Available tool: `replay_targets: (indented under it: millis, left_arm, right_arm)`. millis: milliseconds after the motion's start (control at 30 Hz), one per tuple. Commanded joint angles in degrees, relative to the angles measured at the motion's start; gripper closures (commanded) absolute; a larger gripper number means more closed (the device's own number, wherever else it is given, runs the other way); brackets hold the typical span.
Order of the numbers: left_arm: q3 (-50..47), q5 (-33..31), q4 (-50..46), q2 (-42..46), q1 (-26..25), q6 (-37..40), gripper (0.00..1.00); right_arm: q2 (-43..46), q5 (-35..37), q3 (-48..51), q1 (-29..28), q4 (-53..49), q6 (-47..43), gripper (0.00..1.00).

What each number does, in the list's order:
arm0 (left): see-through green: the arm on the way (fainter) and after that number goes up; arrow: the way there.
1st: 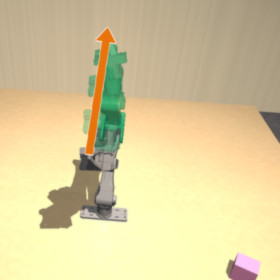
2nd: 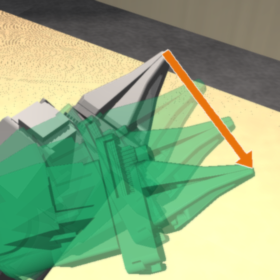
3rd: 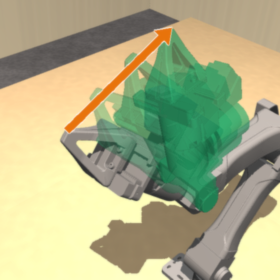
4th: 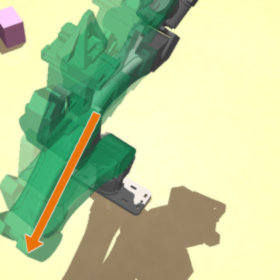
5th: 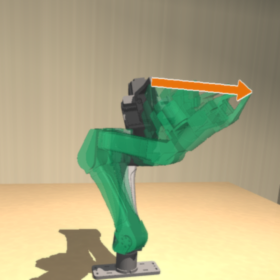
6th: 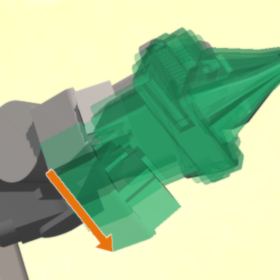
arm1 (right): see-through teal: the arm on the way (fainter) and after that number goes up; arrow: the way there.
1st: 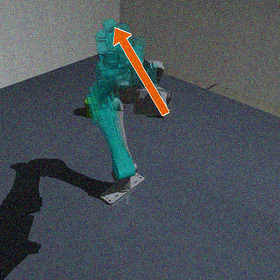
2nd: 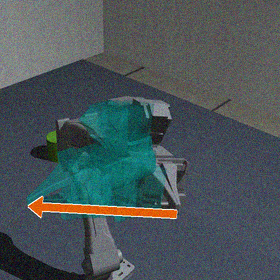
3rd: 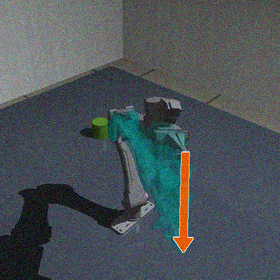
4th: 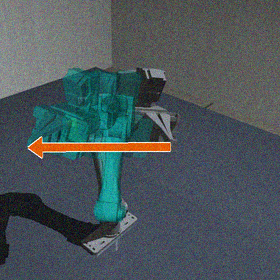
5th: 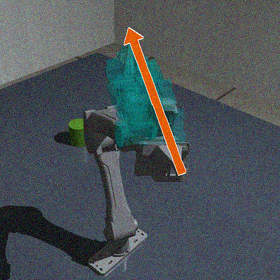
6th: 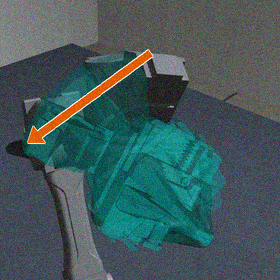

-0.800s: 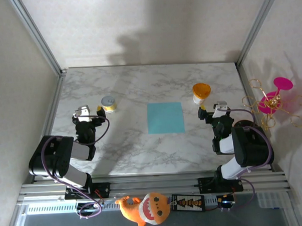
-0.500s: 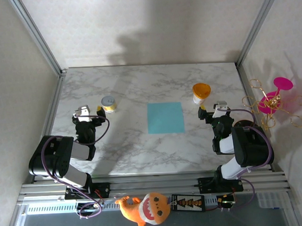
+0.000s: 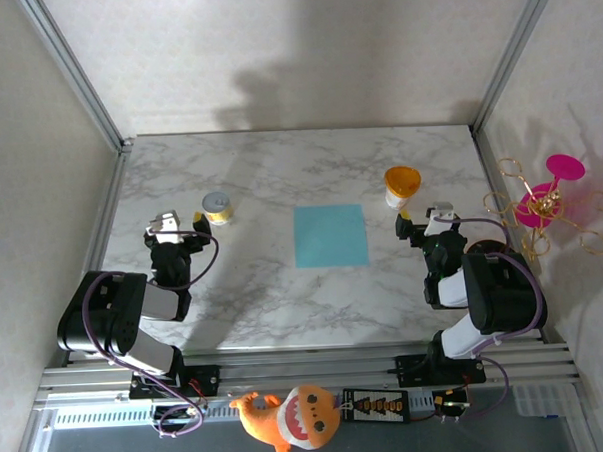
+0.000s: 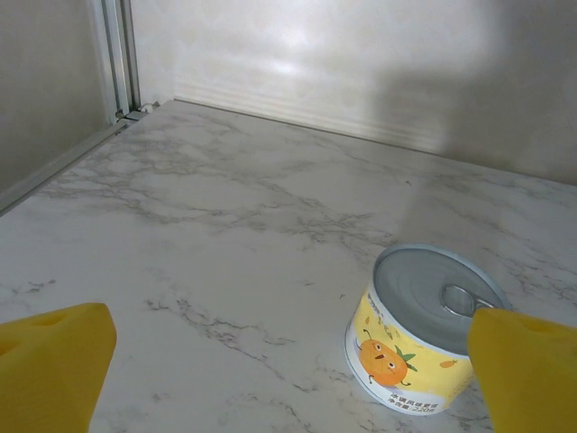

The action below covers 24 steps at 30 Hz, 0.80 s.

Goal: Fold a paper plane with a square sheet of paper (pick it up from the middle)
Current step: Move the square sheet of paper to the center of the table.

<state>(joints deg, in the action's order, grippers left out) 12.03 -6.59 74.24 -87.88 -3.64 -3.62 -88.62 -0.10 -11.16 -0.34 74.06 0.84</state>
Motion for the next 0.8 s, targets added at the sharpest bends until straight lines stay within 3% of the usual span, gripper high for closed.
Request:
replay_targets:
  millis: [0, 533, 600, 767]
  left_arm:
    - [1.1, 0.9, -0.2, -0.5, 0.4, 0.1, 0.01]
    - [0.1, -0.1, 1.4, 0.1, 0.4, -0.3, 0.01]
    - [-1.0, -0.8, 0.5, 3.8, -0.2, 0.4, 0.01]
    - [1.1, -3.9, -13.4, 16.7, -0.6, -1.9, 0.01]
  right_arm:
    - [0.0, -0.5, -0.9, 0.3, 0.5, -0.1, 0.01]
    - [2.7, 0.1, -0.8, 0.1, -0.9, -0.3, 0.01]
    - [6.7, 2.3, -1.7, -0.3, -5.5, -0.1, 0.01]
    - [15.1, 6.6, -7.4, -2.6, -19.9, 1.7, 0.01]
